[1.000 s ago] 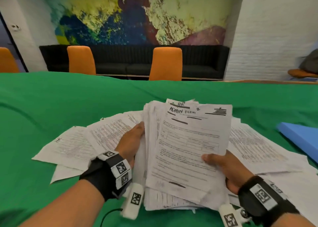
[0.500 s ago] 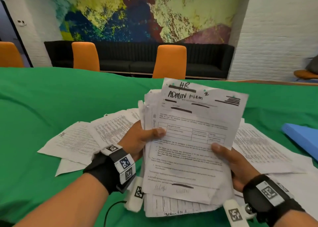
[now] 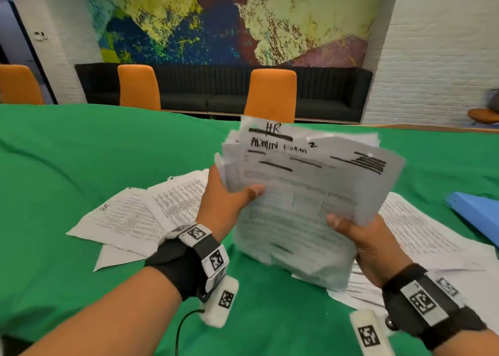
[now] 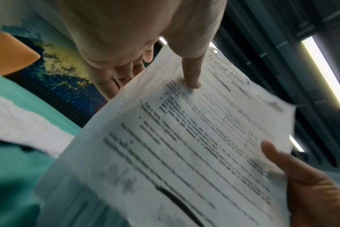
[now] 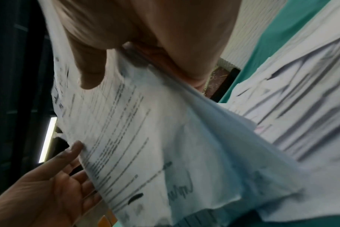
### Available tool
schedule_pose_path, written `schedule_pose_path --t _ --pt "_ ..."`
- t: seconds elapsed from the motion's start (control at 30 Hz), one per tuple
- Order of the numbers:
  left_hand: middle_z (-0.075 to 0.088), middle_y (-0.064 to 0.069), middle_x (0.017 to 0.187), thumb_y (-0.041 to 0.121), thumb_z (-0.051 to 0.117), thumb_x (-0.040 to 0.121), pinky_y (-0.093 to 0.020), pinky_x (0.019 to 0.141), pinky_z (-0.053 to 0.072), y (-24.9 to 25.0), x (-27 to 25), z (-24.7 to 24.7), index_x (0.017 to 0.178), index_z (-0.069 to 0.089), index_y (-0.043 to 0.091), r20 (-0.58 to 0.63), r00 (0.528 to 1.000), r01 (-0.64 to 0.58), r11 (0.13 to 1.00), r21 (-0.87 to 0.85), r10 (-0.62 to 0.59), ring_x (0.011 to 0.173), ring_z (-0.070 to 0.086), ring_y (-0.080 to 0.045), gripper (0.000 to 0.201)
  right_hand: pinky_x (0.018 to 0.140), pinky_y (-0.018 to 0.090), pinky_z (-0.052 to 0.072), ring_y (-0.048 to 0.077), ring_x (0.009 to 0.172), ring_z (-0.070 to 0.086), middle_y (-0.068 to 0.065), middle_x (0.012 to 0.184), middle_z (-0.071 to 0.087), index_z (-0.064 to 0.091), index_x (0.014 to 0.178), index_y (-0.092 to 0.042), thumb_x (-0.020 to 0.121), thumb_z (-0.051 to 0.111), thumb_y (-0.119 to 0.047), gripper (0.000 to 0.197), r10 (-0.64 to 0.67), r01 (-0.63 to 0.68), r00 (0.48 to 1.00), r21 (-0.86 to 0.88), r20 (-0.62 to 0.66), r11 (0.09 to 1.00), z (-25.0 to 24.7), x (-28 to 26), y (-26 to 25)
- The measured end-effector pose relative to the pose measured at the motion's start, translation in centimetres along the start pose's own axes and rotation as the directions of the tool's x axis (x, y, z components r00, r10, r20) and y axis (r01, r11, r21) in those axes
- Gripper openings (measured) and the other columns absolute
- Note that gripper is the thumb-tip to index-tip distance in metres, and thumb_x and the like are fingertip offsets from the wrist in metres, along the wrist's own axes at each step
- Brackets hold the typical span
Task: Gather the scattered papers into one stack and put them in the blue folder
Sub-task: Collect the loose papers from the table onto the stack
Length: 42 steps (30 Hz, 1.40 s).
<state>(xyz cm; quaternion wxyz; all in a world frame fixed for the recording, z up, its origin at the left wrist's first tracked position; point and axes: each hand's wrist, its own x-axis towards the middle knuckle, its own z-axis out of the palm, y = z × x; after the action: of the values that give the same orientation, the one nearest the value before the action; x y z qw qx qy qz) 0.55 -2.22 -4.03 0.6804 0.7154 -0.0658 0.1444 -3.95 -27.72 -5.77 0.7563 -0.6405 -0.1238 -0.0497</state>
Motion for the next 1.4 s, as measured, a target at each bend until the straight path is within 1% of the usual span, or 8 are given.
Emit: schedule_pose_path --t 0.1,0.4,0.5,0.6,0.77,0.97,1.17,1.4 --pt "0.068 -0.003 0.115 0.043 0.087 0.068 -0.049 0.094 0.055 -1.2 -1.2 0.1 0.134 0.036 0.035 -0.055 0.997 0.062 0.992 0.106 -0.056 0.102 0.068 -0.018 0.084 0.082 0.041 0.064 0.029 0.105 0.075 0.009 0.116 0.078 0.063 0.122 -0.016 0.078 0.066 -0.005 0.045 0.043 -0.042 0.999 0.022 -0.029 0.999 -0.5 -0.5 0.9" --pt "0.051 -0.002 0.147 0.014 0.069 0.088 -0.047 0.104 0.049 -1.6 -1.6 1.4 0.149 0.015 0.051 0.121 0.990 -0.072 0.996 0.051 0.066 0.127 0.057 -0.019 0.090 0.075 0.046 0.065 0.029 0.098 0.077 0.008 0.112 0.079 0.063 0.121 -0.017 0.078 0.064 -0.005 0.045 0.089 -0.088 0.995 0.039 -0.037 0.995 -1.6 -0.3 1.3" --pt "0.065 -0.001 0.131 0.000 0.065 0.088 -0.047 0.101 0.052 -2.4 -1.6 1.2 0.150 0.021 0.037 0.179 0.982 0.067 0.998 -0.013 -0.064 0.116 0.066 -0.016 0.084 0.076 0.043 0.065 0.031 0.099 0.077 0.009 0.112 0.079 0.064 0.122 -0.016 0.081 0.065 -0.006 0.042 0.133 -0.134 0.991 -0.065 -0.030 0.989 -1.8 -0.6 2.3" --pt "0.071 0.000 0.115 0.022 0.068 0.088 -0.047 0.098 0.053 -3.3 -1.2 0.2 0.147 0.030 0.030 0.289 0.941 0.138 0.980 0.144 -0.175 0.107 0.069 -0.017 0.071 0.067 0.034 0.066 0.027 0.091 0.079 0.003 0.104 0.081 0.068 0.115 -0.016 0.089 0.066 -0.011 0.027 0.119 -0.140 0.985 -0.166 -0.128 0.976 -2.4 -0.5 2.7" --pt "0.062 0.001 0.121 0.046 0.060 0.093 -0.036 0.094 0.050 -4.1 2.0 -4.0 0.144 0.044 0.033 0.287 0.889 -0.011 0.610 0.792 -0.357 0.107 0.062 -0.020 0.055 0.058 0.029 0.064 0.017 0.077 0.079 0.007 0.100 0.081 0.068 0.112 -0.020 0.089 0.067 -0.023 0.024 0.146 -0.180 0.962 -0.136 -0.230 0.974 -4.3 0.8 2.9" --pt "0.037 -0.007 0.150 0.046 0.051 0.093 -0.046 0.102 0.048 -7.3 5.6 -7.2 0.149 0.035 0.035 0.163 0.869 -0.151 0.065 0.986 -0.467 0.129 0.050 -0.030 0.060 0.074 0.045 0.065 0.028 0.093 0.078 0.006 0.109 0.080 0.066 0.123 -0.017 0.097 0.060 -0.006 0.029 0.186 -0.204 0.951 -0.052 -0.246 0.978 -5.0 1.8 4.2" --pt "0.035 -0.011 0.157 0.066 0.067 0.079 -0.040 0.109 0.042 -9.4 8.1 -9.6 0.155 0.029 0.029 0.048 0.813 -0.050 0.013 0.999 -0.580 0.135 0.047 -0.030 0.092 0.078 0.049 0.063 0.031 0.096 0.077 0.010 0.110 0.079 0.066 0.122 -0.015 0.079 0.068 -0.021 0.043 0.219 -0.230 0.948 -0.023 -0.229 0.973 -5.4 2.2 5.3" --pt "0.067 0.002 0.116 0.058 0.051 0.088 -0.031 0.080 0.053 -8.9 9.3 -9.3 0.121 0.061 0.032 0.113 0.891 -0.136 -0.021 0.991 -0.441 0.096 0.063 -0.021 0.043 0.086 0.057 0.060 0.036 0.099 0.076 0.015 0.113 0.078 0.064 0.124 -0.013 0.091 0.062 -0.011 0.033 0.269 -0.277 0.928 0.004 -0.259 0.961 -6.6 2.3 6.8"
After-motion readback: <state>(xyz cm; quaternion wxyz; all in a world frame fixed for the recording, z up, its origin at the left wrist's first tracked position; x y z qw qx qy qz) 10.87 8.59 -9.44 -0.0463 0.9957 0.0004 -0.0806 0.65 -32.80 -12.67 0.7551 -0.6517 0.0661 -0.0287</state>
